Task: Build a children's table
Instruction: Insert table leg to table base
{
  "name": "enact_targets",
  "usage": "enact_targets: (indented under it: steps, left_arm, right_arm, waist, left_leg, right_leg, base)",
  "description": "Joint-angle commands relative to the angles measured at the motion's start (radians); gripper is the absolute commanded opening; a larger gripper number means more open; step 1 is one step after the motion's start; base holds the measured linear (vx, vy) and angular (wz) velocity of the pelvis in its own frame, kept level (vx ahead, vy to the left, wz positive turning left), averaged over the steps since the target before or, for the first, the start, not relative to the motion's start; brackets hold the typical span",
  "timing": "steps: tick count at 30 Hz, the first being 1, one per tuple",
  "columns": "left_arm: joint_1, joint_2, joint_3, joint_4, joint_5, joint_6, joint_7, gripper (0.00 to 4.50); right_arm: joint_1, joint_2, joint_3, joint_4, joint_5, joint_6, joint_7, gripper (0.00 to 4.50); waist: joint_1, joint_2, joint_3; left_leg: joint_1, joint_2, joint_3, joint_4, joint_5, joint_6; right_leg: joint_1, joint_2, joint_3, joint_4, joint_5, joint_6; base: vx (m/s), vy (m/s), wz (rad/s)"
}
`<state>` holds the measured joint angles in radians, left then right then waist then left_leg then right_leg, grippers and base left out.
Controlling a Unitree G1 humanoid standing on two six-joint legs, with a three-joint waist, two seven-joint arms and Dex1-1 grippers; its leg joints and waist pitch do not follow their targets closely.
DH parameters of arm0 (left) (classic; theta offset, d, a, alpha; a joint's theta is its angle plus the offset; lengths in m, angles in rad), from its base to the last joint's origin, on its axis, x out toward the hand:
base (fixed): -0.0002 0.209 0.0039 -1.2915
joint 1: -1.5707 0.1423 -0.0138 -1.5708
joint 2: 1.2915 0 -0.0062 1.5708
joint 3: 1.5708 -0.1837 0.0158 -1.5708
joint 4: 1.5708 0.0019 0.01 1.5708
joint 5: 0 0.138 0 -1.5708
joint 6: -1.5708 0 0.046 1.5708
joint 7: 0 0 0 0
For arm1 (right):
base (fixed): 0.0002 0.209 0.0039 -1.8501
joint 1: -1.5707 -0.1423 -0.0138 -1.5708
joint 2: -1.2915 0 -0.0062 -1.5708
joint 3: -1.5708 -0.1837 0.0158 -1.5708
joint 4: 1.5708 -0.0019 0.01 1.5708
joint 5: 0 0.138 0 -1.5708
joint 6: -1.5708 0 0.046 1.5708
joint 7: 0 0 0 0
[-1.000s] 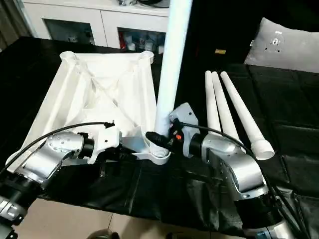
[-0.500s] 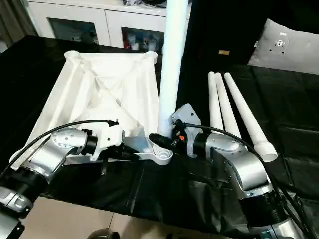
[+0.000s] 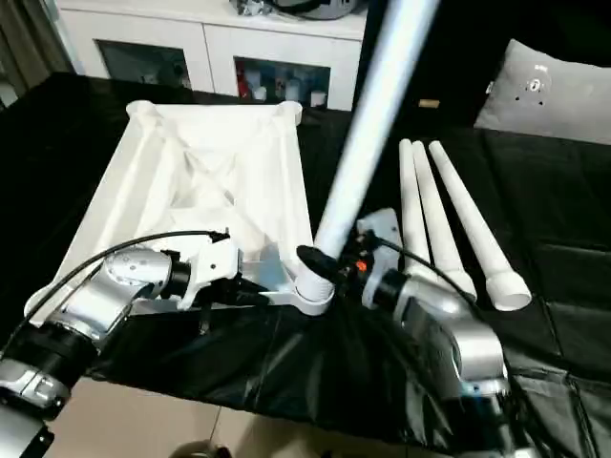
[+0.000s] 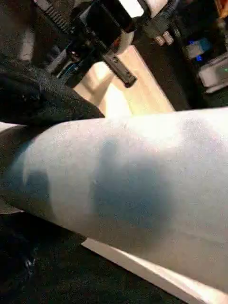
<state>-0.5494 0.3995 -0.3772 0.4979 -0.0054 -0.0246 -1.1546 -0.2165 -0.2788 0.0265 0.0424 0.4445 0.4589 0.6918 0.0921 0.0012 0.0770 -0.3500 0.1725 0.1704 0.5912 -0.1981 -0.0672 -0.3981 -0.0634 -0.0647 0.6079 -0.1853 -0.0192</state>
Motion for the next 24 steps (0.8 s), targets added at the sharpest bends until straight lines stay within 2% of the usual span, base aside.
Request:
enact_targets:
  steps: [1,3,6,7,8,11,12,14,15,17,18,20,23,24]
  left_arm:
    - [0.01,-0.016,0.043,-0.008,-0.042,0.0,0.047,0.0]
    - [0.015,-0.018,0.046,-0.014,-0.036,-0.001,0.047,0.0]
    - [0.016,-0.02,0.044,-0.02,-0.033,-0.003,0.044,0.0]
    - [0.016,-0.019,0.038,-0.022,-0.029,-0.005,0.036,0.0]
    - [0.016,-0.018,0.034,-0.023,-0.023,-0.011,0.032,0.0]
    - [0.015,-0.016,0.03,-0.024,-0.017,-0.017,0.029,0.0]
    - [0.01,-0.008,0.02,-0.021,-0.003,-0.031,0.017,0.0]
    - [0.003,0.003,0.009,-0.017,0.01,-0.048,-0.001,0.0]
    - [0.002,0.003,0.009,-0.017,0.011,-0.049,-0.002,0.0]
    - [-0.004,0.007,0.005,-0.011,0.015,-0.057,-0.011,0.0]
    - [-0.018,0.011,0.001,-0.002,0.016,-0.066,-0.029,0.0]
    - [-0.05,0.007,-0.001,0.024,0.012,-0.079,-0.054,0.0]
    - [-0.081,0.0,-0.001,0.052,0.011,-0.091,-0.068,0.0]
    - [-0.103,-0.006,0.003,0.075,0.013,-0.094,-0.07,0.0]
  right_arm:
    - [0.06,-0.022,0.016,0.053,-0.037,0.028,-0.014,1.89]
    - [0.084,-0.043,0.047,0.023,-0.074,-0.006,0.002,1.89]
    - [0.092,-0.089,0.109,0.018,-0.152,-0.051,0.017,1.89]
    - [0.088,-0.109,0.137,0.027,-0.184,-0.066,0.025,1.89]
    - [0.082,-0.119,0.152,0.033,-0.202,-0.074,0.029,1.89]
    - [0.076,-0.128,0.166,0.039,-0.221,-0.085,0.033,1.89]
    - [0.05,-0.152,0.206,0.059,-0.249,-0.085,0.06,1.89]
    - [0.022,-0.17,0.241,0.083,-0.264,-0.079,0.092,1.89]
    - [0.02,-0.171,0.244,0.084,-0.264,-0.079,0.095,1.89]
    - [0.007,-0.183,0.265,0.093,-0.269,-0.073,0.117,1.89]
    - [-0.007,-0.203,0.302,0.102,-0.275,-0.058,0.164,1.89]
    - [-0.029,-0.203,0.329,0.133,-0.282,-0.045,0.201,1.89]
    - [-0.047,-0.196,0.341,0.162,-0.289,-0.042,0.215,1.89]
    - [-0.059,-0.191,0.346,0.18,-0.293,-0.044,0.216,1.89]
  waist:
    - [-0.007,-0.008,-0.047]
    - [-0.007,-0.004,-0.045]
    - [-0.01,-0.007,-0.044]
    - [-0.01,-0.002,-0.043]
    - [-0.01,-0.004,-0.044]
    - [-0.012,-0.002,-0.04]
    - [-0.015,-0.001,-0.04]
    - [-0.021,-0.001,-0.033]
    - [-0.022,0.002,-0.032]
    - [-0.024,0.001,-0.027]
    - [-0.025,-0.003,-0.02]
    - [-0.027,-0.005,-0.019]
    - [-0.028,-0.009,-0.014]
    - [-0.028,-0.011,-0.011]
  left_leg:
    - [0.002,0.056,-0.022,-0.084,-0.257,0.021]
    - [0.002,0.056,-0.023,-0.086,-0.263,0.022]
    - [0.002,0.053,-0.022,-0.085,-0.261,0.027]
    - [0.001,0.053,-0.022,-0.086,-0.265,0.028]
    - [0.002,0.054,-0.022,-0.085,-0.266,0.028]
    - [0.003,0.054,-0.023,-0.089,-0.277,0.031]
    - [0.001,0.055,-0.025,-0.092,-0.277,0.032]
    - [0.001,0.056,-0.025,-0.095,-0.288,0.035]
    - [0.007,0.056,-0.025,-0.094,-0.31,0.034]
    - [0.008,0.056,-0.026,-0.095,-0.33,0.032]
    - [0.009,0.056,-0.027,-0.098,-0.345,0.033]
    - [0.009,0.056,-0.026,-0.099,-0.343,0.036]
    - [0.01,0.058,-0.024,-0.102,-0.321,0.045]
    - [0.013,0.061,-0.024,-0.105,-0.32,0.043]
  right_leg:
    - [0.033,-0.092,0.058,-0.109,-0.498,-0.105]
    - [0.032,-0.092,0.058,-0.11,-0.505,-0.098]
    - [0.031,-0.091,0.058,-0.113,-0.523,-0.089]
    - [0.03,-0.091,0.058,-0.114,-0.535,-0.086]
    - [0.03,-0.091,0.057,-0.115,-0.538,-0.084]
    - [0.029,-0.09,0.057,-0.118,-0.547,-0.079]
    - [0.031,-0.089,0.056,-0.119,-0.54,-0.081]
    - [0.028,-0.086,0.056,-0.119,-0.528,-0.085]
    - [0.024,-0.088,0.057,-0.123,-0.545,-0.089]
    - [0.022,-0.089,0.057,-0.125,-0.561,-0.088]
    - [0.019,-0.089,0.058,-0.129,-0.578,-0.082]
    - [0.019,-0.089,0.06,-0.13,-0.579,-0.08]
    - [0.018,-0.089,0.061,-0.131,-0.542,-0.092]
    - [0.018,-0.09,0.061,-0.13,-0.521,-0.107]
  base:
    - [0.0,0.0,0.0]
    - [0.0,0.0,0.0]
    - [0.0,0.0,0.0]
    - [0.0,0.0,0.0]
    - [0.0,0.0,0.0]
    - [0.0,0.0,0.0]
    - [0.0,0.0,0.0]
    - [0.0,0.0,0.0]
    - [0.0,0.0,0.0]
    - [0.0,0.0,0.0]
    - [0.0,0.0,0.0]
    - [0.0,0.0,0.0]
    - [0.0,0.0,0.0]
    - [0.0,0.0,0.0]
